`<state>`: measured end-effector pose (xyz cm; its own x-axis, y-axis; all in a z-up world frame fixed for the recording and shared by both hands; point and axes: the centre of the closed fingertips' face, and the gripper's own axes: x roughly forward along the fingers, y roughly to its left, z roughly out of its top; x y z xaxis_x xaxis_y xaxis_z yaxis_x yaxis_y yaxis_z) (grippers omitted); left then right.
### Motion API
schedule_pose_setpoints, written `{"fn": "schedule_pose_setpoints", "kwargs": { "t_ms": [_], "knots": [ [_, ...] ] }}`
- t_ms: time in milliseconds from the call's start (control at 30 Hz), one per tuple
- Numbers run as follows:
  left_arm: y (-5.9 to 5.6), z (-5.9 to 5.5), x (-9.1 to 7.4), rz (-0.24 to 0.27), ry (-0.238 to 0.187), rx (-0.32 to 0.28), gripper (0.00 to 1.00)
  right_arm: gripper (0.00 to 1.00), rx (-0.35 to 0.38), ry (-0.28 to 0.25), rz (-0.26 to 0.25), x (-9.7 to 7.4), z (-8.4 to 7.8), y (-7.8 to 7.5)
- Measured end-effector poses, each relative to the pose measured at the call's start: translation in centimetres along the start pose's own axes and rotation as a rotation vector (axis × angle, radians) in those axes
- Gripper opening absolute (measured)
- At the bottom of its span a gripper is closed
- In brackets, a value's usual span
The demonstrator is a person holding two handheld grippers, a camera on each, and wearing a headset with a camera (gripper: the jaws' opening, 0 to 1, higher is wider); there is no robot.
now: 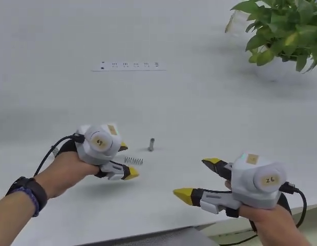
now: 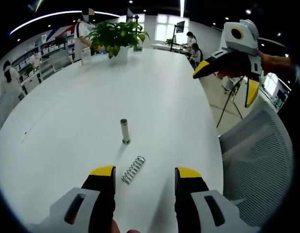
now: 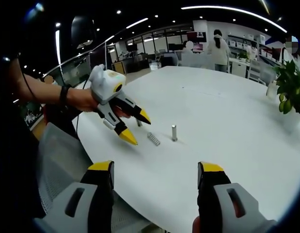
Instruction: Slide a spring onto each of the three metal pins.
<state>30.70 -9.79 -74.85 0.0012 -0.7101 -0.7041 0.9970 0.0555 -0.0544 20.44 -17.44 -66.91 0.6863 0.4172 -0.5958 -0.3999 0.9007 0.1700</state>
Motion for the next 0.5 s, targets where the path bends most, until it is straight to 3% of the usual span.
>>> {"fn": "schedule_pose_setpoints", "kwargs": {
  "t_ms": [500],
  "knots": [
    [-0.1, -1.9, 2.3, -0.036, 0.064, -0.027, 0.39, 0.68, 0.003, 0.009, 0.005, 0.0, -0.3, 0.0]
  ]
}}
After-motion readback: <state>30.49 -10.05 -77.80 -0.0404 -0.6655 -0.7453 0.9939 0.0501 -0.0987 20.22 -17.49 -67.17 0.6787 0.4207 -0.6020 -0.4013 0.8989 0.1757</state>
